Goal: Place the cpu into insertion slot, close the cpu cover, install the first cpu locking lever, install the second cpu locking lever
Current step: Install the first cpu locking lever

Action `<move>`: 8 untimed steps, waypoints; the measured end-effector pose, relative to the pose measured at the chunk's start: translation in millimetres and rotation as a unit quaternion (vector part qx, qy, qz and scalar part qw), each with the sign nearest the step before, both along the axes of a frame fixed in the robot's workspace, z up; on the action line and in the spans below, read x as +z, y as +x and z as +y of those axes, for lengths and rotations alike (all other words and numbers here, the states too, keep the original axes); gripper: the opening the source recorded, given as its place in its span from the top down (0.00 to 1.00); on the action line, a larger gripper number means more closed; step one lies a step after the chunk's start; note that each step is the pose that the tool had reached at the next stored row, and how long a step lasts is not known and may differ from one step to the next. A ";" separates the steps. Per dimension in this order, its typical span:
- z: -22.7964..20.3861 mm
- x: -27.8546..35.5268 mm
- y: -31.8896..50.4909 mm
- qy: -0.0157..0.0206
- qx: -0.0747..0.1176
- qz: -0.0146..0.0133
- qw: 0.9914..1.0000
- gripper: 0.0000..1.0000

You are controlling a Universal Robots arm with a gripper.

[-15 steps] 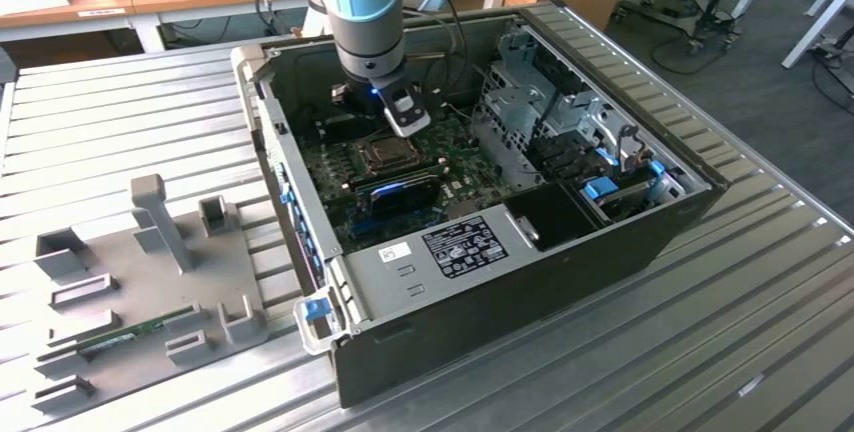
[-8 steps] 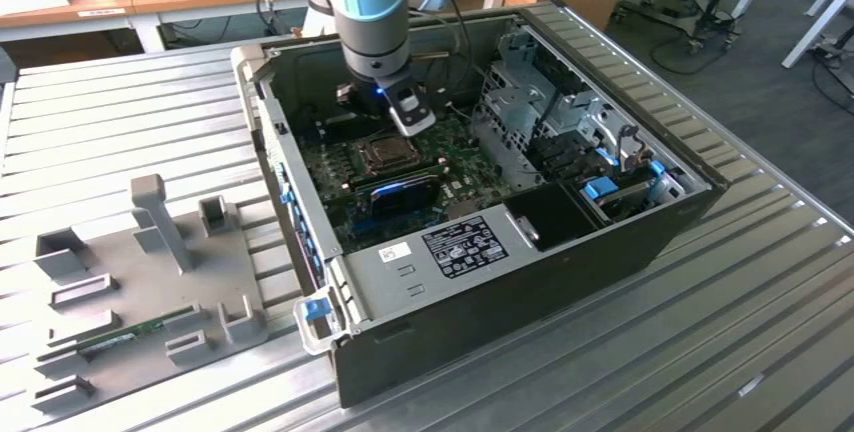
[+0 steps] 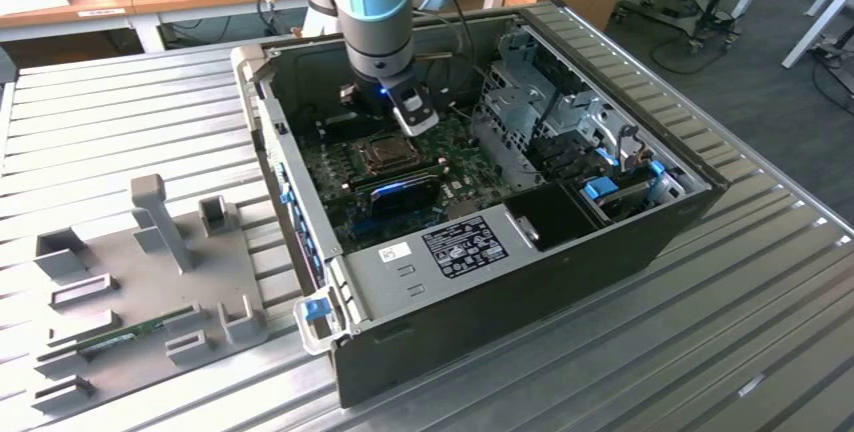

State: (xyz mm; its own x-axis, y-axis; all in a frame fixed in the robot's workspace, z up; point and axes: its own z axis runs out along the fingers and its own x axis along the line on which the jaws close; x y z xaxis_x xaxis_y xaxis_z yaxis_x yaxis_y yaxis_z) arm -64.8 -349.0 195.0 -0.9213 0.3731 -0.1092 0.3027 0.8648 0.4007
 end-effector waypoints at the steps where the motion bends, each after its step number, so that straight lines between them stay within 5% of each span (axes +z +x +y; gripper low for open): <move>1: 0.0 -0.4 0.5 0.000 0.000 0.000 1.000 0.90; 8: 1.3 -1.1 3.0 -0.001 -0.002 0.000 1.000 0.90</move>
State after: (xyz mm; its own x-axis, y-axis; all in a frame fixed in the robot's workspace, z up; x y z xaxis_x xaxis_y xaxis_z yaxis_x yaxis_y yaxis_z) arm -61.8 -347.7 193.9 -0.9196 0.3771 -0.1104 0.3068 0.8645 0.3982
